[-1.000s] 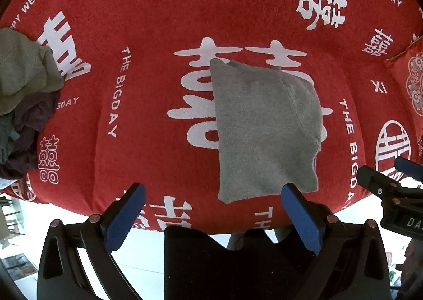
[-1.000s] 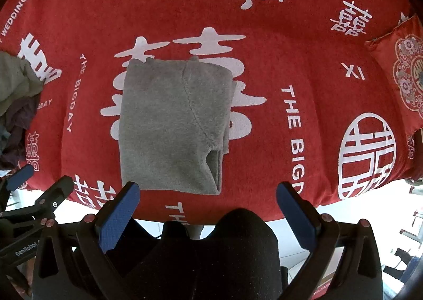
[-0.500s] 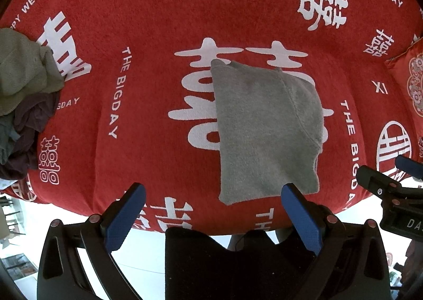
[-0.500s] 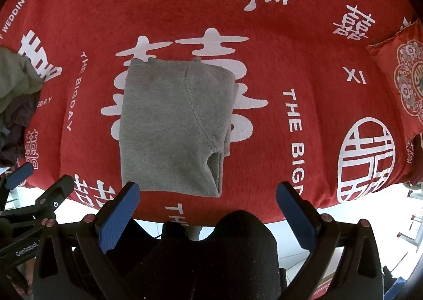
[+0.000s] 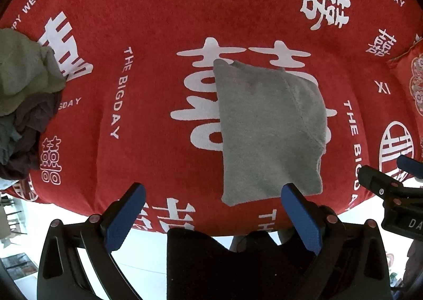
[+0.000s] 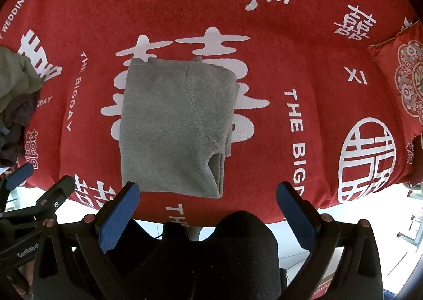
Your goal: Fold small clothes
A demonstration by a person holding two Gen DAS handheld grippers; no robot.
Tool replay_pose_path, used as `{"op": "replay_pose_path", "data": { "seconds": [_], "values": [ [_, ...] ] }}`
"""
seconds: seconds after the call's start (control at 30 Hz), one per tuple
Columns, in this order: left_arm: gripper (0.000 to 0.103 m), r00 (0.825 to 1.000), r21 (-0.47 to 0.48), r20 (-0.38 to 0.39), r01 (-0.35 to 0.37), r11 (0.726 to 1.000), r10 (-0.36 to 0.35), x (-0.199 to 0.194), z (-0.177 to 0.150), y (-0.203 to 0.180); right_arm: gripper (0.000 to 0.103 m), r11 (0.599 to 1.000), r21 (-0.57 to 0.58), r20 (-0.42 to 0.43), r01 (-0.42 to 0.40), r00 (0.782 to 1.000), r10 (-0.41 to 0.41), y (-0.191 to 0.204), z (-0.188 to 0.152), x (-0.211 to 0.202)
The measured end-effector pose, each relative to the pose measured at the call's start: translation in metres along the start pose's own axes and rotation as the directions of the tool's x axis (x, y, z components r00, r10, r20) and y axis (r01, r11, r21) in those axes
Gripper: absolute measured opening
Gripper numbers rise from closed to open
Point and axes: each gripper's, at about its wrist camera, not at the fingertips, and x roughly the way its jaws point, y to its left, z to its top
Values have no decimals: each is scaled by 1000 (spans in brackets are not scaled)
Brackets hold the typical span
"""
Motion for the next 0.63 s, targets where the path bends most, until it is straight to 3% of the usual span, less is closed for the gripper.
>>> {"op": "replay_pose_path", "data": {
  "seconds": [0.63],
  "values": [
    [103,1000,2,27,10,1000,-10,2,4,-1,103,1000,-12,-11,2,1000,-2,0,4,8]
  ]
}}
